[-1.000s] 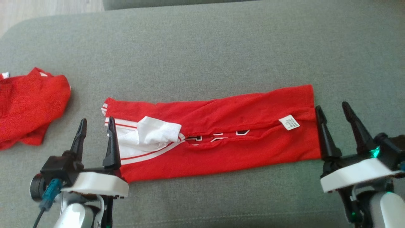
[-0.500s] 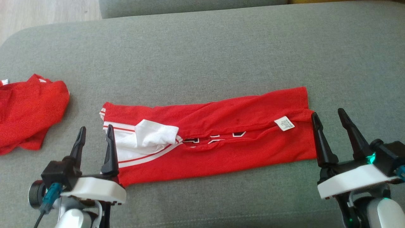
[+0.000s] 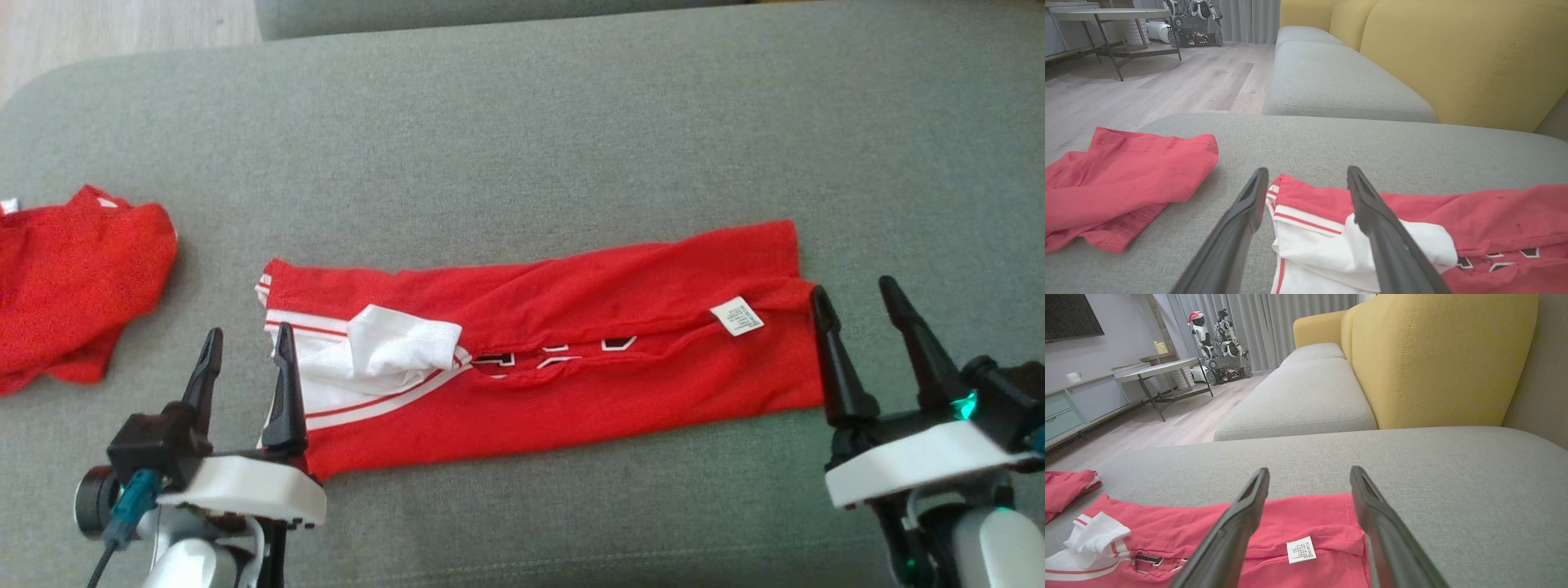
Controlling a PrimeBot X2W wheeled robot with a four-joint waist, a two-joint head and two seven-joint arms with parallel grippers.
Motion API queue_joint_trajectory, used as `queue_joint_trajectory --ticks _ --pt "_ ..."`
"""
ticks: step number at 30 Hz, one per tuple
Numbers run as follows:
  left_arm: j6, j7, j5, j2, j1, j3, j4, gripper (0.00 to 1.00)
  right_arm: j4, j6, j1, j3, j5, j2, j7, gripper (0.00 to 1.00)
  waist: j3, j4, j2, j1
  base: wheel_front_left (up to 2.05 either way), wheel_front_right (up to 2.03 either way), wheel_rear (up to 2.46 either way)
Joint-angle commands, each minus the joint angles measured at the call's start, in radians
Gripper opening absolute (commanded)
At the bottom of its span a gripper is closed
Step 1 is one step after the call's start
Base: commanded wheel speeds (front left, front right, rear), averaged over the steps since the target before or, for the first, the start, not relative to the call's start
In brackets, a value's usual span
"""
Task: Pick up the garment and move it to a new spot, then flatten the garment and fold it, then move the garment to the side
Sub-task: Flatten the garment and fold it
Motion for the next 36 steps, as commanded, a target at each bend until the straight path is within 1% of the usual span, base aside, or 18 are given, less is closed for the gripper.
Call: queue_joint_trajectory --ticks 1,4,7,10,14,20,26,29,30,31,32,33,36 --pt "0.003 -0.001 0.001 0.024 -0.047 0.03 -0.033 1.0 -0.024 -0.001 -0.045 0.001 -0.007 -0.012 -0.002 1.0 0.014 0.002 -0.0001 0.0 0.0 0.0 0.0" --pt "0.001 -0.001 0.004 0.022 -0.061 0.026 -0.034 1.0 -0.001 -0.001 -0.077 -0.017 -0.003 -0.02 -0.005 1.0 0.03 0.006 -0.0001 0.0 0.0 0.0 0.0" --pt "-0.006 -0.002 0.007 0.018 -0.092 0.018 -0.031 1.0 0.059 -0.001 -0.138 -0.037 0.005 -0.039 -0.012 1.0 0.059 0.017 -0.0001 0.0 0.0 0.0 0.0" --pt "-0.014 -0.006 0.013 0.01 -0.125 0.007 -0.023 1.0 0.155 -0.001 -0.2 -0.042 0.018 -0.059 -0.015 1.0 0.086 0.03 -0.0001 0.0 0.0 0.0 0.0" --pt "-0.03 -0.013 0.016 -0.003 -0.162 -0.008 0.002 1.0 0.311 -0.001 -0.256 -0.027 0.041 -0.076 -0.014 1.0 0.106 0.047 -0.0001 0.0 0.0 0.0 0.0" --pt "-0.045 -0.025 0.016 -0.017 -0.193 -0.012 0.034 1.0 0.498 -0.001 -0.3 -0.025 0.066 -0.06 0.008 1.0 0.12 0.054 -0.0001 0.0 0.0 0.0 0.0" --pt "-0.052 -0.032 0.019 -0.017 -0.205 -0.007 0.05 1.0 0.591 -0.001 -0.32 -0.011 0.076 -0.04 0.066 1.0 0.135 0.049 -0.0001 0.0 0.0 0.0 0.0" --pt "-0.055 -0.034 0.02 -0.017 -0.208 -0.005 0.055 1.0 0.608 -0.001 -0.314 0.001 0.09 -0.031 0.089 1.0 0.139 0.049 -0.0001 0.0 0.0 0.0 0.0" --pt "-0.056 -0.035 0.021 -0.017 -0.209 -0.004 0.057 1.0 0.61 -0.001 -0.309 0.006 0.095 -0.027 0.093 0.95 0.14 0.049 -0.0001 0.0 0.0 0.0 0.0" --pt "-0.057 -0.035 0.021 -0.018 -0.209 -0.004 0.059 1.0 0.611 -0.001 -0.303 0.013 0.099 -0.023 0.097 0.44 0.14 0.05 -0.0001 0.0 0.0 0.0 0.0" --pt "-0.057 -0.036 0.022 -0.018 -0.21 -0.003 0.06 1.0 0.612 -0.001 -0.296 0.019 0.102 -0.02 0.103 0.16 0.14 0.05 -0.0001 0.0 0.0 0.0 0.0" --pt "-0.057 -0.036 0.022 -0.02 -0.21 -0.003 0.061 1.0 0.611 -0.001 -0.289 0.023 0.107 -0.016 0.103 0.0 0.139 0.05 -0.0001 0.0 0.0 0.0 0.0" --pt "-0.055 -0.037 0.022 -0.022 -0.206 0.001 0.061 1.0 0.607 -0.001 -0.276 0.022 0.117 -0.009 0.101 0.0 0.139 0.046 -0.0001 0.0 0.0 0.0 0.0"
